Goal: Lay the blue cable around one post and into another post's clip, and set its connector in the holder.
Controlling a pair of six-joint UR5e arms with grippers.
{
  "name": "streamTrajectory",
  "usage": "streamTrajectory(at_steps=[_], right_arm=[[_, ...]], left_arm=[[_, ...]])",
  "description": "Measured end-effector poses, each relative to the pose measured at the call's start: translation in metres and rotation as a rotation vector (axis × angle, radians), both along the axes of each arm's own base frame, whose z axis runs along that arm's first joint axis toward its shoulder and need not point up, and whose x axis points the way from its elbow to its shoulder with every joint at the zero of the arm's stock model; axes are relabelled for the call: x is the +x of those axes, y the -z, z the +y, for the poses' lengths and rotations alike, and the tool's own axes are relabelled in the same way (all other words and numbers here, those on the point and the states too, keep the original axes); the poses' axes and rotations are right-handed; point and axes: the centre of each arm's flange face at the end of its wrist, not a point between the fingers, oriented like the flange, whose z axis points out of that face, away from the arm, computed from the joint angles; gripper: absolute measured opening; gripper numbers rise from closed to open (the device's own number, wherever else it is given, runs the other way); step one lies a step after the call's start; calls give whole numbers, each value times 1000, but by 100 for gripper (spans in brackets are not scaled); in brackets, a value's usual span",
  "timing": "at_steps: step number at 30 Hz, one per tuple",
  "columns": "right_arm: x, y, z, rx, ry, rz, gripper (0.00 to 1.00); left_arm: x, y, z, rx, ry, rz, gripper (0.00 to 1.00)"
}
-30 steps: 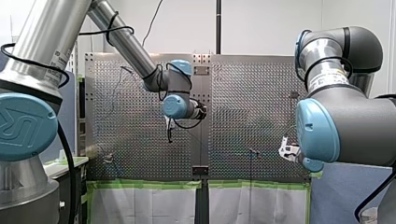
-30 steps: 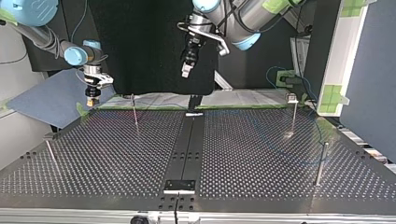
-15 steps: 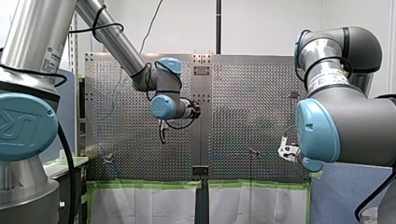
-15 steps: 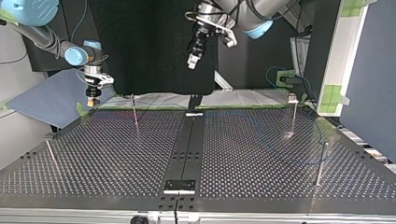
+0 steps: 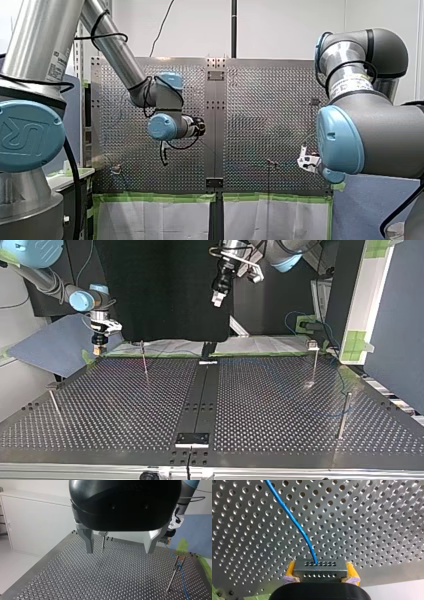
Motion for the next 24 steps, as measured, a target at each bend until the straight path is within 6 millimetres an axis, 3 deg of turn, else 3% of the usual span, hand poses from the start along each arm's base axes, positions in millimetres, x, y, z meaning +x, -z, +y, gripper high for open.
streamTrajectory(at_steps=[9,24], right_arm=[[-2,-11,-2,19,22,29,0],[3,-82,-5,21,22,17,0]], left_arm=[[-20,22,21,28,-5,25,100],[-28,29,27,50,-4,48,100]])
